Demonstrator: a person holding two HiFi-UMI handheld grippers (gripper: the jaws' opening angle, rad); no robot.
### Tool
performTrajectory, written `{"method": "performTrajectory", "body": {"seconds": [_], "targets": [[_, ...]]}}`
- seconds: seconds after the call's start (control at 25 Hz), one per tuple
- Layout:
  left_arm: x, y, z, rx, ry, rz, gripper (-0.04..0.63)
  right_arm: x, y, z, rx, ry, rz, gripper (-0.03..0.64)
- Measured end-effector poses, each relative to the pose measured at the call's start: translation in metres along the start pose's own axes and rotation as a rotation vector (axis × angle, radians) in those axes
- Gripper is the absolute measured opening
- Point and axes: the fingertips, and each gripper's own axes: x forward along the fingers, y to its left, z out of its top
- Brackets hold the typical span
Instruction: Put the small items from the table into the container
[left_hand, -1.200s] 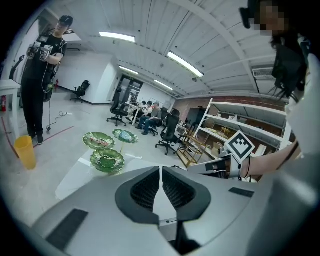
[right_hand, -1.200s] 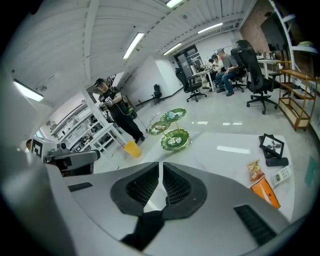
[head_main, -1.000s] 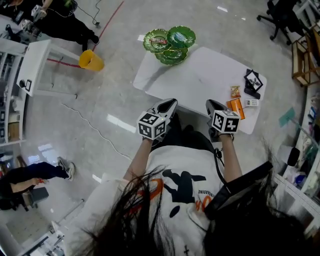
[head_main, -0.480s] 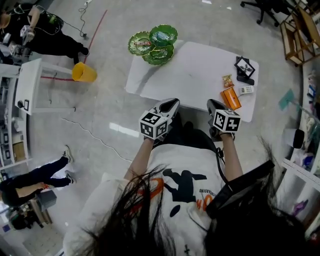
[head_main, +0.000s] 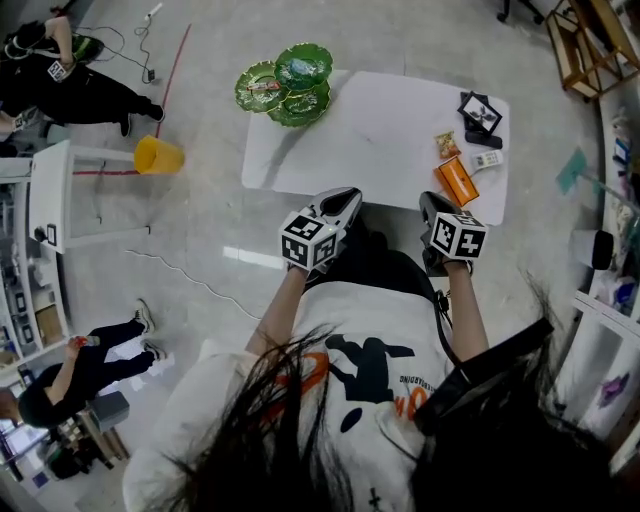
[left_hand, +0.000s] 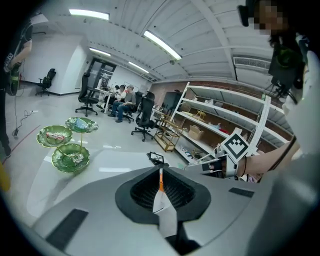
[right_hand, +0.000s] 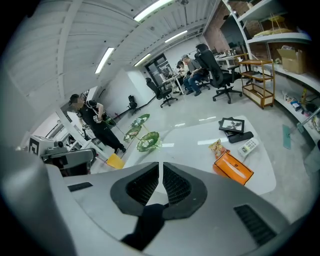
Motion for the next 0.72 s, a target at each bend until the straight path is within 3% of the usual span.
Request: {"method": "performTrajectory", "body": {"seconds": [0.72], "targets": [[0.098,0.032,0.003,0.096,0.199,-0.168,0.011,0.062,-0.125,0.028,-0.041,0.064,-0.228,0.037]]}}
